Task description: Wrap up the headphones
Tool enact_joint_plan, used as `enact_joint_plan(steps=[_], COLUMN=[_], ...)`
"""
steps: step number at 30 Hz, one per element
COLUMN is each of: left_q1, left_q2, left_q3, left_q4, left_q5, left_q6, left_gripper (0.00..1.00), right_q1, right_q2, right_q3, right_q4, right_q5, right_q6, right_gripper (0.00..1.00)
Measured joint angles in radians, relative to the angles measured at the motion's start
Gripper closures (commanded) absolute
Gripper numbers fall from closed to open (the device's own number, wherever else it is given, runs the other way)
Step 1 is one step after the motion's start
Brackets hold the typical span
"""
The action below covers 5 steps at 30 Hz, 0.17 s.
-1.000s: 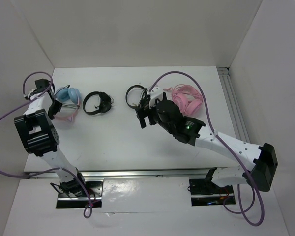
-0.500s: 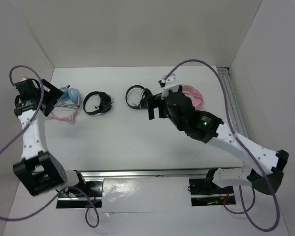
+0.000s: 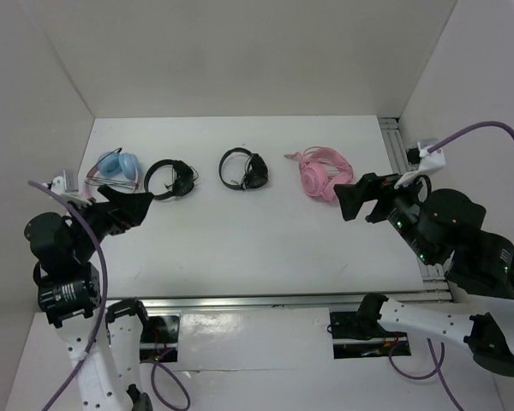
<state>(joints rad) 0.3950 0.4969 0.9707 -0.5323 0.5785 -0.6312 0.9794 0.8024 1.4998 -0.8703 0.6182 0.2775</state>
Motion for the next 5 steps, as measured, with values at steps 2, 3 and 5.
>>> enact_joint_plan(steps=[2,3,5], left_q1=[-0.003,-0.005,-0.012], left_q2=[0.024,0.041,0.079], left_q3=[-0.018,-0.022,-0.021], left_q4=[-0.007,-0.021,-0.048], left_q5=[0.042,0.049,0.048], left_q6=[0.006,0.011,0.032], left_gripper=[0.00,0.00,0.00], right_q1=[0.000,0.000,0.000], right_q2=[-0.022,-0.027,-0.036], right_q3=[0.002,0.002,0.000], right_q4=[-0.029,-0.041,-0.060], right_q5=[0.002,0.004,0.014], right_q6=[0.006,0.007,0.013], right_gripper=[0.00,0.00,0.00])
